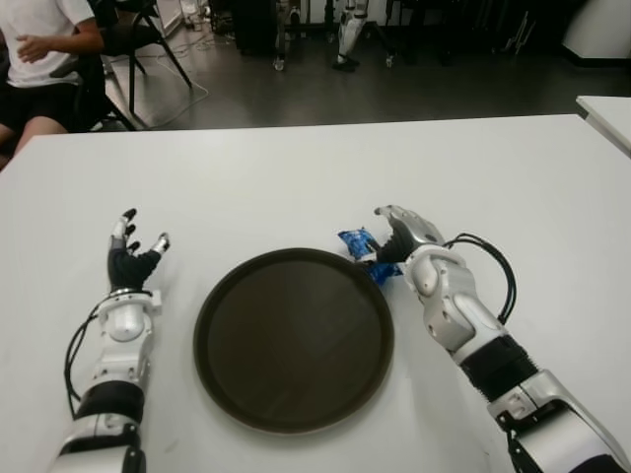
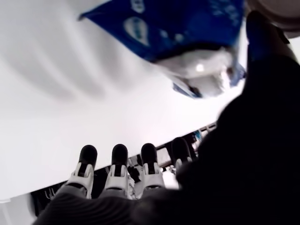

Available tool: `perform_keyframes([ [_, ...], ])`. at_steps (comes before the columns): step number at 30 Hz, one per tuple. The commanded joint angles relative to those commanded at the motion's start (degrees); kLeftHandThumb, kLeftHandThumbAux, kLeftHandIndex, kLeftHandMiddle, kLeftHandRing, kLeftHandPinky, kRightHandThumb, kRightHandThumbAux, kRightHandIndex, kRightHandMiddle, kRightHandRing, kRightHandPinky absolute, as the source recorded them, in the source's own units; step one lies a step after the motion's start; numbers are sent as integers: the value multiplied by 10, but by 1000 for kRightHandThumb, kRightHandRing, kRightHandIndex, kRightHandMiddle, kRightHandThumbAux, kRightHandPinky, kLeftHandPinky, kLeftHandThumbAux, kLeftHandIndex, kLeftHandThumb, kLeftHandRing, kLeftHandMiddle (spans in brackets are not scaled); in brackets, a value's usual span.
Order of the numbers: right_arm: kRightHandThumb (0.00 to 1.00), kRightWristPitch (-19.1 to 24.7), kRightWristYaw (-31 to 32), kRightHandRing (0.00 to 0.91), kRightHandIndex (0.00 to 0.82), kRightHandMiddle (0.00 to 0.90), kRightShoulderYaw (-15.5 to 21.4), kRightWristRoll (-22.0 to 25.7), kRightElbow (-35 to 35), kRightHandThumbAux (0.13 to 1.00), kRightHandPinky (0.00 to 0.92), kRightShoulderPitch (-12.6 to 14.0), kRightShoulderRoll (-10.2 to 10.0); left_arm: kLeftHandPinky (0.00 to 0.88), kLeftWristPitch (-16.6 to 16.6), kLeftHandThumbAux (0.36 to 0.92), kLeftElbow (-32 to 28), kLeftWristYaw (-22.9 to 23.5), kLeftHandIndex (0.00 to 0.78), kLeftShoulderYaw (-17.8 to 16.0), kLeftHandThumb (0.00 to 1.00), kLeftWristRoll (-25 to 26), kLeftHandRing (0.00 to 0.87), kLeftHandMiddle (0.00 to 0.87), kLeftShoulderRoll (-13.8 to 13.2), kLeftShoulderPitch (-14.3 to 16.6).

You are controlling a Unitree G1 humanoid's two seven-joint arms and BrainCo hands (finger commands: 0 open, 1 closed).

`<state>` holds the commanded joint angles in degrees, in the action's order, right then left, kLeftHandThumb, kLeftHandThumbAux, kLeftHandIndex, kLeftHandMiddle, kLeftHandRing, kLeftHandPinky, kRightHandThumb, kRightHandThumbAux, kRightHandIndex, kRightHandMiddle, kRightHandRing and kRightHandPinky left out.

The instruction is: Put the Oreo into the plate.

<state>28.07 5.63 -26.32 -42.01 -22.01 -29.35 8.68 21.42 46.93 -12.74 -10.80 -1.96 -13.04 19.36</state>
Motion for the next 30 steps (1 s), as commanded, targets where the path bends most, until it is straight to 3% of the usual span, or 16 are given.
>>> perform_keyframes([
  [10,0,-44,-49,0,0,0,4,13,-92,673,13,-20,-10,7,-6,791,-1,-2,22,0,0,0,8,19,0,0],
  [18,0,-58,-72,0,0,0,9,16,-117,673,14,-25,-16,4,-9,810,-1,-4,25,0,0,-1,10,27,-1,1],
  [30,0,-54,-76,0,0,0,14,21,-122,686,13,-28,-20,2,-11,781,-5,-3,18,-1,0,0,1,16,1,-1],
])
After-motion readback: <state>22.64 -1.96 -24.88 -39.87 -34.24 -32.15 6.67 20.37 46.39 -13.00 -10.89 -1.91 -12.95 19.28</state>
